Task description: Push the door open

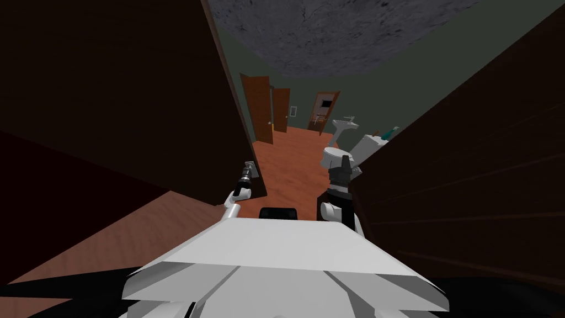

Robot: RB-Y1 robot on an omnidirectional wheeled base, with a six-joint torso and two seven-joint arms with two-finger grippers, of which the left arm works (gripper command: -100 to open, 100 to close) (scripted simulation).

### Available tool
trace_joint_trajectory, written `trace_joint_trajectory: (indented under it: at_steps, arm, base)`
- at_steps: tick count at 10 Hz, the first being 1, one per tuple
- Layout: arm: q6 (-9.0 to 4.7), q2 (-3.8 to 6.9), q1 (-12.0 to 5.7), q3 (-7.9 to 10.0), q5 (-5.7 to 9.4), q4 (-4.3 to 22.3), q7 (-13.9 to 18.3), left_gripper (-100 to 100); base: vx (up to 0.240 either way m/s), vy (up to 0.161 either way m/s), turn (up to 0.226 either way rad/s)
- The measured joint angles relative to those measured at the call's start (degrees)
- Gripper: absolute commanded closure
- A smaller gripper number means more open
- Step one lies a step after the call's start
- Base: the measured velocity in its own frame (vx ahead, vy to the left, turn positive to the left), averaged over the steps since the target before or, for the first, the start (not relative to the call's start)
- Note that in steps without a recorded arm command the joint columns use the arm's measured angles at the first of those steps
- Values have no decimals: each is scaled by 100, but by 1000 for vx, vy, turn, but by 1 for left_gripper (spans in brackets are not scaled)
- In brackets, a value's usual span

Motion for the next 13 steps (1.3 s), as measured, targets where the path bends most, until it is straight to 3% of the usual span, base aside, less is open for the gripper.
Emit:
trace_joint_trajectory:
  at_steps: [9,13]
  arm:
    - [60,-121,-78,588,86,49,-76,100]
    - [45,-88,-48,718,118,93,-91,100]
  base:
    - [159,-76,68]
    - [170,-30,41]
